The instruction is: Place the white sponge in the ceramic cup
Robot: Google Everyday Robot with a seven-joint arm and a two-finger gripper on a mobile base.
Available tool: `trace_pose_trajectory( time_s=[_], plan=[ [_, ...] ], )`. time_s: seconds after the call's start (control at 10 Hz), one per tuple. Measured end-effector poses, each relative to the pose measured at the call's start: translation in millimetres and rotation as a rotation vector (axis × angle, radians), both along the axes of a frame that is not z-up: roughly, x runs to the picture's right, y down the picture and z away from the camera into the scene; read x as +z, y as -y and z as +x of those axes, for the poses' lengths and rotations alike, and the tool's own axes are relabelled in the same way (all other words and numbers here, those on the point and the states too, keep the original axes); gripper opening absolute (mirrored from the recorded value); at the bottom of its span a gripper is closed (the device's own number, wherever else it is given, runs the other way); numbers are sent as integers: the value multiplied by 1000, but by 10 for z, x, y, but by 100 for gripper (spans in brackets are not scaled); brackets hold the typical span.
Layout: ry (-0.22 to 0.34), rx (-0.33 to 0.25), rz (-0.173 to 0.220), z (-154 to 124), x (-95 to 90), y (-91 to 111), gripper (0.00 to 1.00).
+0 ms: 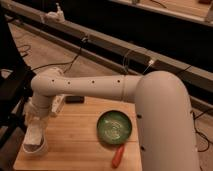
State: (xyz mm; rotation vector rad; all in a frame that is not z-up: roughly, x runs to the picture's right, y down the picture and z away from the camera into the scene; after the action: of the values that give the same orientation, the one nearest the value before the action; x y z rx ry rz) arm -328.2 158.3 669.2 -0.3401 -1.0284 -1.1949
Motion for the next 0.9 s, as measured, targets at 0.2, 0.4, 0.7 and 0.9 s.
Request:
trace_pose_trajectory(
  time_s=[0.2, 0.4, 0.7, 0.9],
  plan=[
    [-8, -25, -2, -60, 49, -133, 0],
    [-20, -43, -5, -99, 125, -214, 9],
    [-31, -45, -10, -125, 196, -221, 39],
    [-34, -35, -22, -129, 217, -214, 60]
  ],
)
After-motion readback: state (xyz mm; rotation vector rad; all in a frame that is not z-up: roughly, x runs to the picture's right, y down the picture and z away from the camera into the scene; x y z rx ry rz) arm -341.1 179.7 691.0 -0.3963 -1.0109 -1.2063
